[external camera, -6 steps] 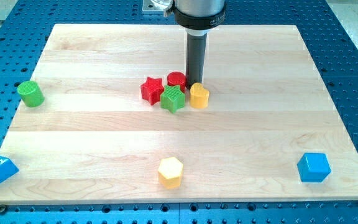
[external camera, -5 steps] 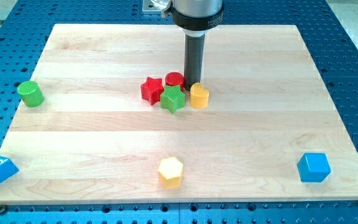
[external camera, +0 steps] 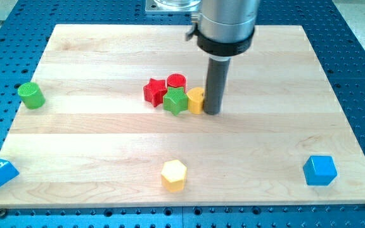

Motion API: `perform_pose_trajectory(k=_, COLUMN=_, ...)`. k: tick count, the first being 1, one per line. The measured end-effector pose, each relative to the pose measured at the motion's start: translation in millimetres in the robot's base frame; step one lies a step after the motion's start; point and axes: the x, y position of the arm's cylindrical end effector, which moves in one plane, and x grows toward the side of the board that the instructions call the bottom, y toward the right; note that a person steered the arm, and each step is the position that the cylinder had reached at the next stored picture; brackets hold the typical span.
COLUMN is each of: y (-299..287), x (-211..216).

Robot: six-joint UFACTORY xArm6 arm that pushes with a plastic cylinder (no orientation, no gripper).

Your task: Push the yellow heart into the green star

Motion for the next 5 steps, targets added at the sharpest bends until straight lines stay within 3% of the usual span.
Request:
perform_pose_trajectory(k=2, y=-2, x=1)
perform_pose_trajectory(k=4, y=131, x=78)
perform_pose_trajectory(k=5, y=229, x=98)
